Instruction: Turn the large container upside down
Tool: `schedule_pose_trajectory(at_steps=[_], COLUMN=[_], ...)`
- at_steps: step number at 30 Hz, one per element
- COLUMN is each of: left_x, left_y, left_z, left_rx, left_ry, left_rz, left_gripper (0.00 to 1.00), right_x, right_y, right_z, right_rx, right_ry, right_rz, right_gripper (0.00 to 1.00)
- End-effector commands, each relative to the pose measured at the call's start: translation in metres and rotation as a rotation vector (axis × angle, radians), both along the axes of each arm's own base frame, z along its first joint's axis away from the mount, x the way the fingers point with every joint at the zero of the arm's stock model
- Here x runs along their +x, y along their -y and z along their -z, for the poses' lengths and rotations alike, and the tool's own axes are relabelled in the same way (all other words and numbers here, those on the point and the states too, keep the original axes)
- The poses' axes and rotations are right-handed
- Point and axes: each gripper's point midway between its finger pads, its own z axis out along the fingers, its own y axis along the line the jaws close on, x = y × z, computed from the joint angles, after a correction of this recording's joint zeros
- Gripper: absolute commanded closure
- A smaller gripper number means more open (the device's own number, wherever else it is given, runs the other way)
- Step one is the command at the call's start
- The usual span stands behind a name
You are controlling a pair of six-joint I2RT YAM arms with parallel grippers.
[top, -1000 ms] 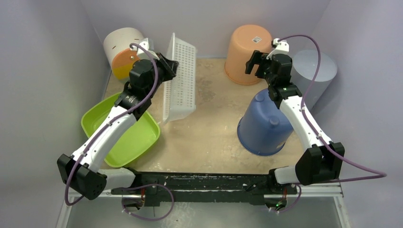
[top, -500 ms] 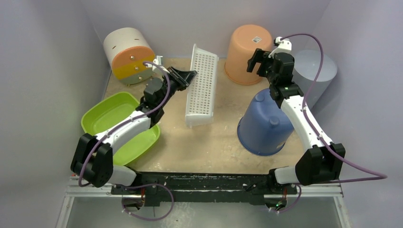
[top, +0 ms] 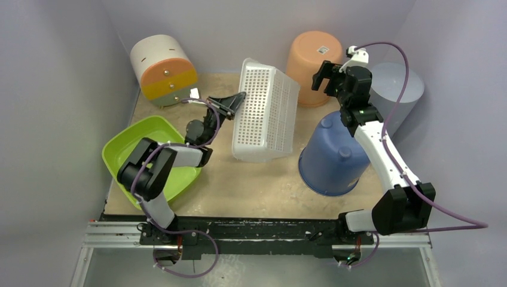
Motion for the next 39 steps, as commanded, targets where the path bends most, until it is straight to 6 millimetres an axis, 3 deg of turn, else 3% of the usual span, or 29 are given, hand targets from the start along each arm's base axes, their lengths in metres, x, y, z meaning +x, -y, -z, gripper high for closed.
schedule_pose_trajectory(at_steps=[1, 11, 16, 21, 27, 34, 35, 38, 39], left_x=[0.006, 0.049, 0.065, 0.068, 0.069, 0.066, 0.066, 0.064, 0.063], left_y=[-0.009, -0.018, -0.031, -0.045, -0.049, -0.062, -0.063, -0.073, -0.078], left_z=[0.041, 0.148, 0.197, 0.227, 0.259, 0.277, 0.275, 0.261, 0.255], left_rx=[-0.031, 0.305, 0.625, 0.807, 0.865, 0.969, 0.987, 1.057, 1.086], left_ry=[-0.064, -0.315, -0.485, -0.569, -0.613, -0.647, -0.648, -0.635, -0.637], left_rz=[0.031, -0.078, -0.154, -0.194, -0.191, -0.218, -0.221, -0.253, -0.269], left_gripper=[1.00, 1.00, 1.00, 1.00, 1.00, 1.00, 0.98, 0.61, 0.56], right_x=[0.001, 0.005, 0.006, 0.007, 0.007, 0.005, 0.005, 0.004, 0.004], right_y=[0.006, 0.004, 0.003, 0.001, 0.001, 0.002, 0.002, 0.000, -0.002], right_z=[-0.037, -0.031, -0.029, -0.026, -0.024, -0.022, -0.022, -0.021, -0.022], right_rx=[0.001, 0.001, 0.003, 0.007, 0.003, -0.001, -0.001, -0.009, -0.009], right_ry=[0.097, 0.086, 0.082, 0.077, 0.072, 0.070, 0.069, 0.066, 0.067], right_rz=[0.022, 0.010, 0.004, -0.004, -0.002, -0.003, -0.005, -0.020, -0.027], right_gripper=[0.00, 0.00, 0.00, 0.00, 0.00, 0.00, 0.00, 0.00, 0.00])
